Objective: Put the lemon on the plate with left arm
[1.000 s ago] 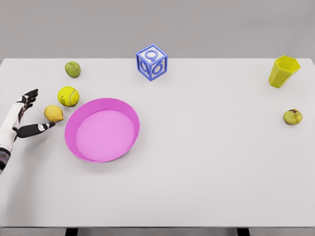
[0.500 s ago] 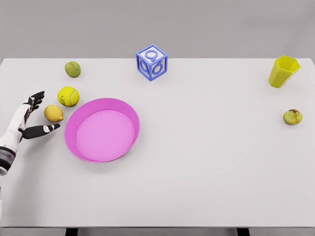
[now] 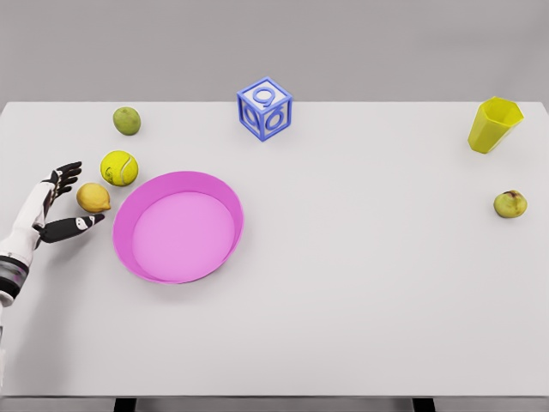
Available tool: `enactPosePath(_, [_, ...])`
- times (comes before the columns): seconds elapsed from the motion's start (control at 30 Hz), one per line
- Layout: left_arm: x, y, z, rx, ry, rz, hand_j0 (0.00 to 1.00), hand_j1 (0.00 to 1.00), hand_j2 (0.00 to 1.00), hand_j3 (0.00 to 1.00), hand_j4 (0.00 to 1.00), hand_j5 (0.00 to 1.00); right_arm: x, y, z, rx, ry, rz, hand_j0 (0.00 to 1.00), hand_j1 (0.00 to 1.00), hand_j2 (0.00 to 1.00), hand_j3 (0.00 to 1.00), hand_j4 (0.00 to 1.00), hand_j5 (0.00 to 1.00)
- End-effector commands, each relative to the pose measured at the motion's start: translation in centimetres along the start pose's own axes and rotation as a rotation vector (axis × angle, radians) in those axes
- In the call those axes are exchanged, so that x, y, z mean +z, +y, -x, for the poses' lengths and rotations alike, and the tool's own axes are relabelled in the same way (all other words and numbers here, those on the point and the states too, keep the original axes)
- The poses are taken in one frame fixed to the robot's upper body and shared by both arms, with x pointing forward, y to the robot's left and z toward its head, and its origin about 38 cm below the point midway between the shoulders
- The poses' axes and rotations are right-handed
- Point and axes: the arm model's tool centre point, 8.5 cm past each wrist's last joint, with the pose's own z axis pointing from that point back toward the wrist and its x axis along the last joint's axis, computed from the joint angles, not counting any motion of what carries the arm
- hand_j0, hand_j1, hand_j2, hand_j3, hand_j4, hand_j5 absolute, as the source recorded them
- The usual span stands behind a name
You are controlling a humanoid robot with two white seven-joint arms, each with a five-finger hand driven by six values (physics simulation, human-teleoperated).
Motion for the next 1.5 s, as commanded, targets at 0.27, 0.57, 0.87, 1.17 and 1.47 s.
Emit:
enactPosePath(0.27, [-0.2,-0.6,-0.1,-0.001,-0.004,0.014,0.94,0.94,0.94,0.94,0.94,0.94,0.0,0.0,0.0,0.0,0.001,0.0,1.0,1.0,1.0,1.0,1.0,1.0])
enactPosePath(0.57, [-0.7,-0.3,-0.6,-0.003,-0.014,0.007,0.94,0.94,0.94,0.94,0.94,0.94,0.0,0.0,0.0,0.0,0.001,0.0,1.0,1.0,1.0,1.0,1.0,1.0])
enactPosePath(0.87, [-1.0,-0.3,-0.2,-0.001,-0.002,0.008,0.92,0.92,0.92,0.92,0.92,0.92,0.0,0.0,0.0,0.0,0.001,0.0,1.0,1.0,1.0,1.0,1.0,1.0])
enactPosePath(1.17, [-1.3,-0.9,-0.2,0.0,-0.002,0.026,0.91,0.91,0.91,0.91,0.91,0.91,0.0,0.0,0.0,0.0,0.001,0.0,1.0,1.0,1.0,1.0,1.0,1.0])
enactPosePath(1.47, [-1.5,-1.0,0.0,0.004,0.004,0.028,0.88,0.88,0.88,0.88,0.88,0.88,0.0,0.0,0.0,0.001,-0.001,0.0,1.0,1.0,1.0,1.0,1.0,1.0])
